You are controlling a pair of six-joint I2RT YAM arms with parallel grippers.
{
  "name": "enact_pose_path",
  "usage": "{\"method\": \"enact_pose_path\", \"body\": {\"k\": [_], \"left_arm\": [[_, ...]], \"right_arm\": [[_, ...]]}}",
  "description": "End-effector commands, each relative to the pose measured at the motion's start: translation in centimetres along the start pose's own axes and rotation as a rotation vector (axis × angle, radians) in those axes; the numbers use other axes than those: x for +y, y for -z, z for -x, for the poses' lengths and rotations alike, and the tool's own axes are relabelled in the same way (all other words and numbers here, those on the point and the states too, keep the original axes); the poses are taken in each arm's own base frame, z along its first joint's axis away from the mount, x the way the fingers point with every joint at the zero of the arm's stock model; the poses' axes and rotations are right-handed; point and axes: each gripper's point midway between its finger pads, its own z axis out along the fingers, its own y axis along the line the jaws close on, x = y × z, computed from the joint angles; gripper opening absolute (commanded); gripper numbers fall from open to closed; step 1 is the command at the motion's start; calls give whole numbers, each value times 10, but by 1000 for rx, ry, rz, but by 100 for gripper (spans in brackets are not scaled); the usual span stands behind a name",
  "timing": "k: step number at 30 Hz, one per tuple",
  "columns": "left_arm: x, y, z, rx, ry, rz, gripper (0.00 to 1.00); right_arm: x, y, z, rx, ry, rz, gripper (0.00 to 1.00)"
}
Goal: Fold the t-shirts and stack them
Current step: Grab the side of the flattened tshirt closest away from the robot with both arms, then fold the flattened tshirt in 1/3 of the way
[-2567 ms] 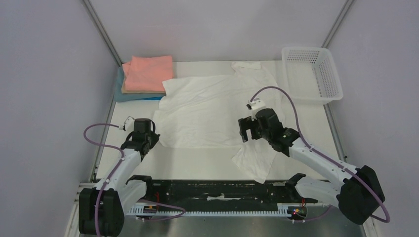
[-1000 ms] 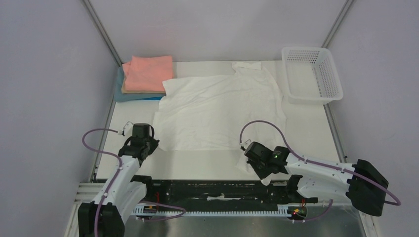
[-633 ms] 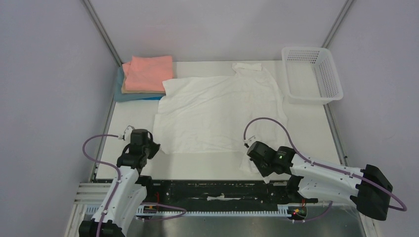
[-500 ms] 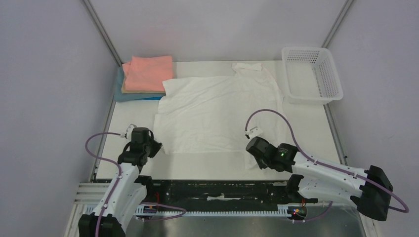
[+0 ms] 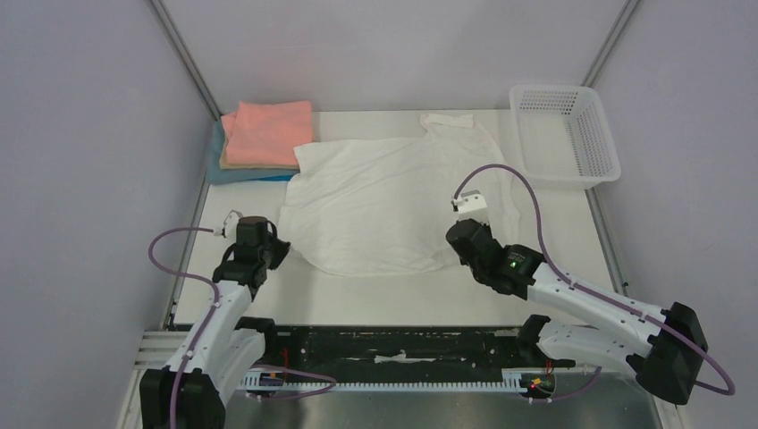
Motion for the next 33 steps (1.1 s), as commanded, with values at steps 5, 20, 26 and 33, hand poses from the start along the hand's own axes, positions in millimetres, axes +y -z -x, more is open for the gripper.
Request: {"method": "enact_pose_path", "body": {"k": [5,20,26,33], "left_arm": [[-40,-4,43,-132,69,-65,2],[-64,-24,71,-213,117,-59,2],[-71,-36,80,-235,138,-43,2],[-74,-45,90,-276,156,-28,2]], "right_arm": [[-30,-18,62,-151,-110,-102,0],[-52,-45,103,-253,-9,-130,0],[-55,-60,119,-271,56,-127,0],[-53,-85,126,-261,39,-112,0]]}}
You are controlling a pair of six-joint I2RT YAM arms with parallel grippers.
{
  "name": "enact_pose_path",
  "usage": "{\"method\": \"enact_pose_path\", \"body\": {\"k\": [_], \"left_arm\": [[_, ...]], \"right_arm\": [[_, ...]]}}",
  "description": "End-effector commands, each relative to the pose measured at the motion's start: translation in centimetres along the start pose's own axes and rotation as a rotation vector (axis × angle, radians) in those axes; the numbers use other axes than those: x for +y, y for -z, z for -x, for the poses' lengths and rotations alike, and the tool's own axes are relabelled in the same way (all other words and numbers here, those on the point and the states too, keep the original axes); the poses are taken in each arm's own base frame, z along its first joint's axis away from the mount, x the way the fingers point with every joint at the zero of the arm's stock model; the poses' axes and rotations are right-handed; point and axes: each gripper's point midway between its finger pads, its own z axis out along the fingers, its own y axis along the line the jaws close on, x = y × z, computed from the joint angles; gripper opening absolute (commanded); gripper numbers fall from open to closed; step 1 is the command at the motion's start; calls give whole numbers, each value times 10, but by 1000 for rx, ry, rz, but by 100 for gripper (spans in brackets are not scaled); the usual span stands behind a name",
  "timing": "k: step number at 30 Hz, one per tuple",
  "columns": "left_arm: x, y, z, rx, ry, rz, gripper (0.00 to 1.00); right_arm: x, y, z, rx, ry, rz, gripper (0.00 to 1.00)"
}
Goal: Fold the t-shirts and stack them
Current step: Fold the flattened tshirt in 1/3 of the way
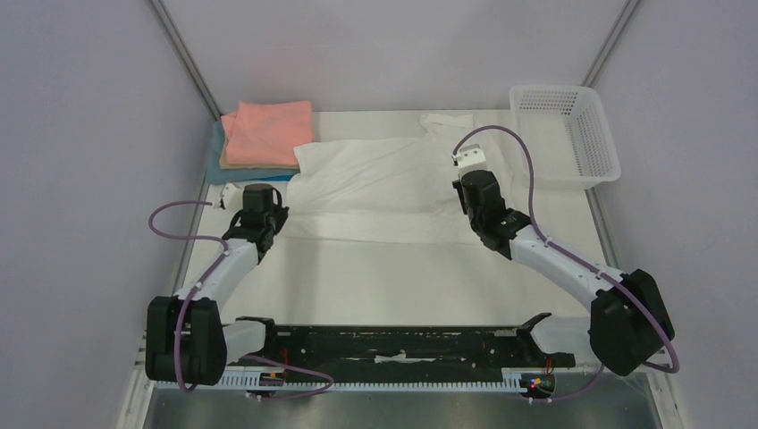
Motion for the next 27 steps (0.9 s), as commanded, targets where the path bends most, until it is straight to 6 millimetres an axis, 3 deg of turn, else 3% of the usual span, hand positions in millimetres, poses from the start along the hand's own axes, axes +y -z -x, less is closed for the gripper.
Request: {"method": "enact_pose_path", "body": {"k": [1,13,22,24,27], "left_arm": [[-24,-5,29,-111,74,-46,2],[-30,-33,17,-59,30,-15,2],[-28,-46,15,-58,-14,17,2],[-28,-51,13,-46,-29,30,10],[-28,-54,17,-65,-34,43,34]], "right_arm": [[0,-14,35,-92,-45,6,0],[-13,-44,34,-71,-46,-76,0],[-3,-78,31,-42,-34,-39,3],[-1,-88,27,-21,-23,-45,5],[0,-105,24,2,-21,-56,8]]}}
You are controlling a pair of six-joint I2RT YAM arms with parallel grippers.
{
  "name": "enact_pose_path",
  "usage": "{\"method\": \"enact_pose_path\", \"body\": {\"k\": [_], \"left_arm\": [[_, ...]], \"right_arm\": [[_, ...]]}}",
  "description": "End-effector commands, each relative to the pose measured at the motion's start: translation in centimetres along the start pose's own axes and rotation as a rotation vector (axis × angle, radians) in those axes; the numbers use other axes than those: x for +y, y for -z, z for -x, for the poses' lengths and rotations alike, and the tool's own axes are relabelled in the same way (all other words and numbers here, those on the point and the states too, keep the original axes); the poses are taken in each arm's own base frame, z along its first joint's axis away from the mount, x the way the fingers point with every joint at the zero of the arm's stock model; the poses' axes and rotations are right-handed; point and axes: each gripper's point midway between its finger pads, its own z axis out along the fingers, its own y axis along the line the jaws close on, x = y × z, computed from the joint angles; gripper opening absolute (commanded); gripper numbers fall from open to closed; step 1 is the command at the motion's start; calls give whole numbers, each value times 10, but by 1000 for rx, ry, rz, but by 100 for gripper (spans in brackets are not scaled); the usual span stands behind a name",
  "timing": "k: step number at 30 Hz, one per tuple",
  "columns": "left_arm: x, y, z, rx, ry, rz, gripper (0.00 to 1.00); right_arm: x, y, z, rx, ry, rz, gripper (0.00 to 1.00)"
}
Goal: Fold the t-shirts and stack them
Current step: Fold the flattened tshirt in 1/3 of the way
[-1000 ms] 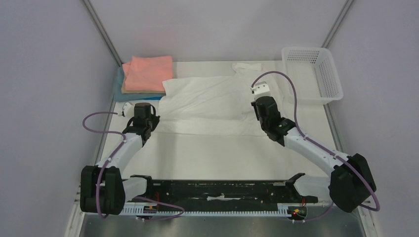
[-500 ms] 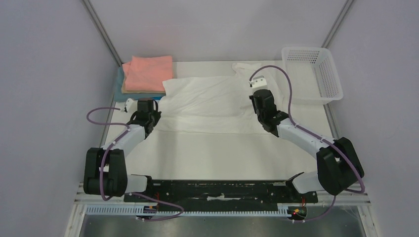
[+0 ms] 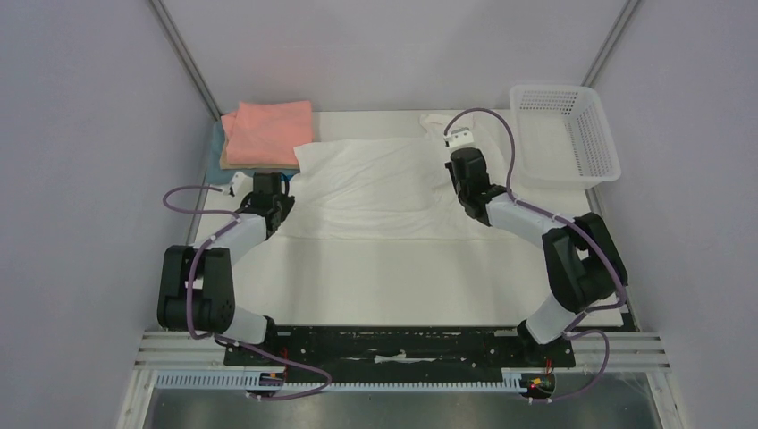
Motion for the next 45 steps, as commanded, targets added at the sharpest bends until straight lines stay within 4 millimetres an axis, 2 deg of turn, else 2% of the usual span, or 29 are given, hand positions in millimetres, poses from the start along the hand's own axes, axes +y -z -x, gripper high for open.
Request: {"method": "enact_pose_path", "body": {"k": [1,3,4,6,7,9,11,14,16,18,19,20,23,25,28,32,35,39,41,45], "left_arm": [[-16,-3,26,-88,-15,-11,47],[-20,2,34,-108,-27,-14,68],[-23,7,40,-119,-35,-15,75],[-29,17,49,-131,-49,-25,77],[-32,23,52,-130,-59,-36,78],[-40,34,52,-111,-76,-79,79],[-45,41,44,-67,-88,-124,79],[-59,46,22,40,-112,-228,80],[-72,45,0,121,-126,-312,81],[-78,40,-33,230,-158,-346,81],[-88,40,-42,258,-178,-382,81],[-90,36,-56,293,-208,-384,81],[-90,25,-86,333,-298,-352,82],[-80,17,-102,370,-337,-303,82],[-64,12,-118,414,-356,-257,82],[-39,18,-132,433,-369,-218,83],[-23,32,-146,451,-389,-206,83],[17,54,-157,457,-404,-139,83],[28,69,-160,465,-392,-129,83],[45,98,-153,412,-401,-117,83]], "right_arm": [[-3,-25,27,-46,-24,-24,10],[-6,-36,35,-47,-22,-51,15],[-9,-42,38,-45,-18,-73,23],[-16,-46,52,-42,-22,-117,52],[-17,-46,56,-32,-27,-120,71],[-19,-39,59,-20,-57,-117,97],[-18,-26,51,-13,-82,-86,98],[-4,-2,35,-18,-142,35,98],[21,12,18,-33,-189,187,98],[49,23,8,-60,-213,345,98],[59,25,5,-63,-220,398,98],[64,24,-1,-47,-234,415,98],[64,11,-23,19,-263,359,98],[61,8,-40,73,-262,325,98],[51,12,-75,152,-265,257,98],[57,37,-114,220,-333,297,98],[55,60,-147,269,-388,295,98],[34,87,-181,323,-392,215,98],[32,102,-194,337,-400,223,98],[32,129,-219,380,-431,249,98]]}}
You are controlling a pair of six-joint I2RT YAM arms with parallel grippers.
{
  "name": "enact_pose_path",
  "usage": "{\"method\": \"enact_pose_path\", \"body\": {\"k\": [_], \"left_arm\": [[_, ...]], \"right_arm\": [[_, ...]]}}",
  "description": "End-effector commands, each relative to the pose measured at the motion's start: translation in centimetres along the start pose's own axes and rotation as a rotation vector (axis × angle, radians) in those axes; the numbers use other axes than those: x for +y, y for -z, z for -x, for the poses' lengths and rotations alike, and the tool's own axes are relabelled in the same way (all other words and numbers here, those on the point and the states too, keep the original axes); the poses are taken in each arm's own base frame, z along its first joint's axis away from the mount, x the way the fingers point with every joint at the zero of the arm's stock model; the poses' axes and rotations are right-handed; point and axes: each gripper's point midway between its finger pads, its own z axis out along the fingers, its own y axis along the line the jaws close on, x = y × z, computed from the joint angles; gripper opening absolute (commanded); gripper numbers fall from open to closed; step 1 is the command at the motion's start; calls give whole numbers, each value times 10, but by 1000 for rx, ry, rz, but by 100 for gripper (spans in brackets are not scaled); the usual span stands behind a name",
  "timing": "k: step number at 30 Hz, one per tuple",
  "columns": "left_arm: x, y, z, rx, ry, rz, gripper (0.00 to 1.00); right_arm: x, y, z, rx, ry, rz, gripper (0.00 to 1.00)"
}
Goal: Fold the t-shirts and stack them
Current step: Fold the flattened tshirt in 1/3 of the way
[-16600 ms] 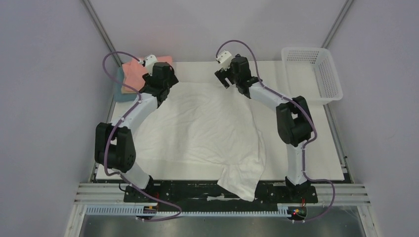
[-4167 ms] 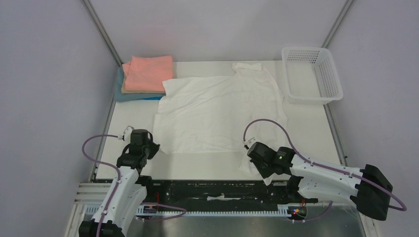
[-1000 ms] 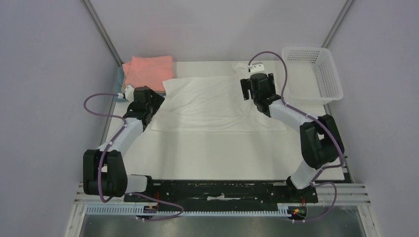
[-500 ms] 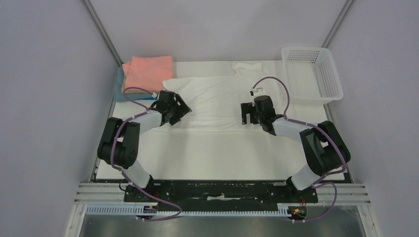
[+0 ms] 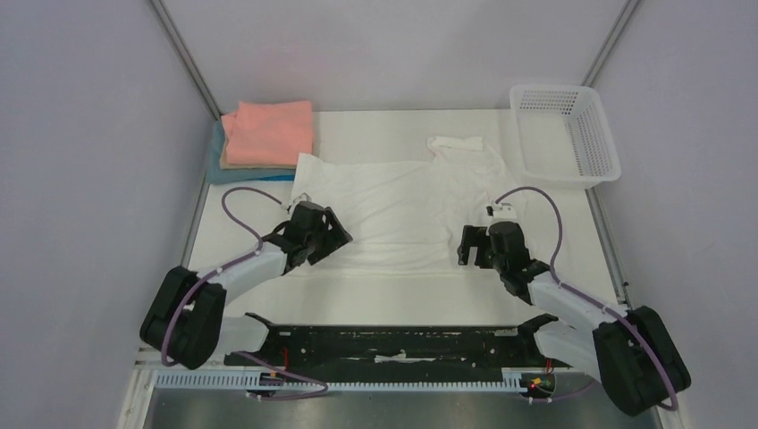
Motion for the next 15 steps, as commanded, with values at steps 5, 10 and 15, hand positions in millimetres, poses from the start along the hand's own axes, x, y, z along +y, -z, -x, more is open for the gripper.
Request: {"method": "enact_pose_path", "body": {"k": [5,10,15], "left_arm": [[54,43,-40,18,16,129,84],[71,40,-60,42,49,125,84],[81,46,-70,59,62,142,84]], "right_arm": [[-12,41,-93,206,-148,23,98],[-12,50,-110,199,-230,39,98],[-24,57,-92,131,-207,-24,98]]}}
